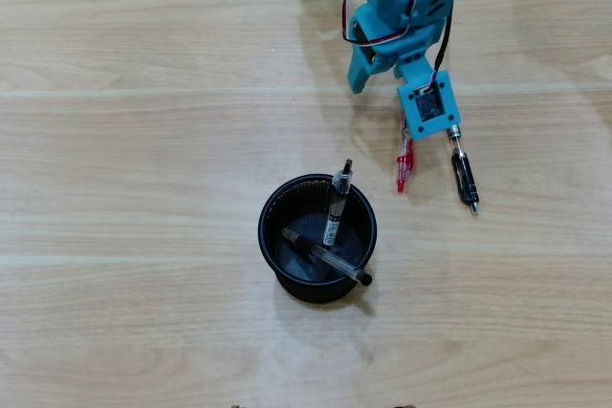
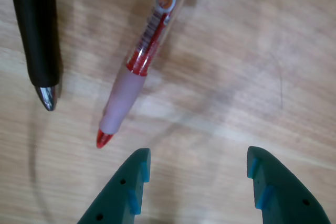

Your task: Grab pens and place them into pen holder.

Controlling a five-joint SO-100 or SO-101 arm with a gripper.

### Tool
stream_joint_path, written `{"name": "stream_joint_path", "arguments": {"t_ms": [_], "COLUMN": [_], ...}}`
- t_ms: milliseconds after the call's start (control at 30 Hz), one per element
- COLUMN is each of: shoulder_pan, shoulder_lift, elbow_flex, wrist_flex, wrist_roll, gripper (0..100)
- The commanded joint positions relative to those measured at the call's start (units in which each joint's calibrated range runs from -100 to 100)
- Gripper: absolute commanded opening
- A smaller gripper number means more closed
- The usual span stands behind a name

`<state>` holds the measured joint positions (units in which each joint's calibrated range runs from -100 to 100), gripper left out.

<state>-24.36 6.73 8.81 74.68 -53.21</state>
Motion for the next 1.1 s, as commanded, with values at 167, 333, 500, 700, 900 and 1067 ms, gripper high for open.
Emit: {"name": "stream_joint_path", "arguments": {"t_ms": [167,333,500,700,900,1067], "shoulder_pan": [-3.31,-4.76,-5.08,-4.51,-4.35,-4.27], "shoulder_lift": [0.63,5.11,8.74,10.43,11.7,12.71], "elbow_flex": [-6.41,-7.04,-6.59,-6.41,-6.32,-6.23], "wrist_flex": [-0.89,-5.88,-9.23,-9.23,-9.23,-9.31], "wrist_roll": [-5.13,-5.55,-5.6,-5.6,-5.6,-5.6], "gripper": [22,22,22,22,22,22]}}
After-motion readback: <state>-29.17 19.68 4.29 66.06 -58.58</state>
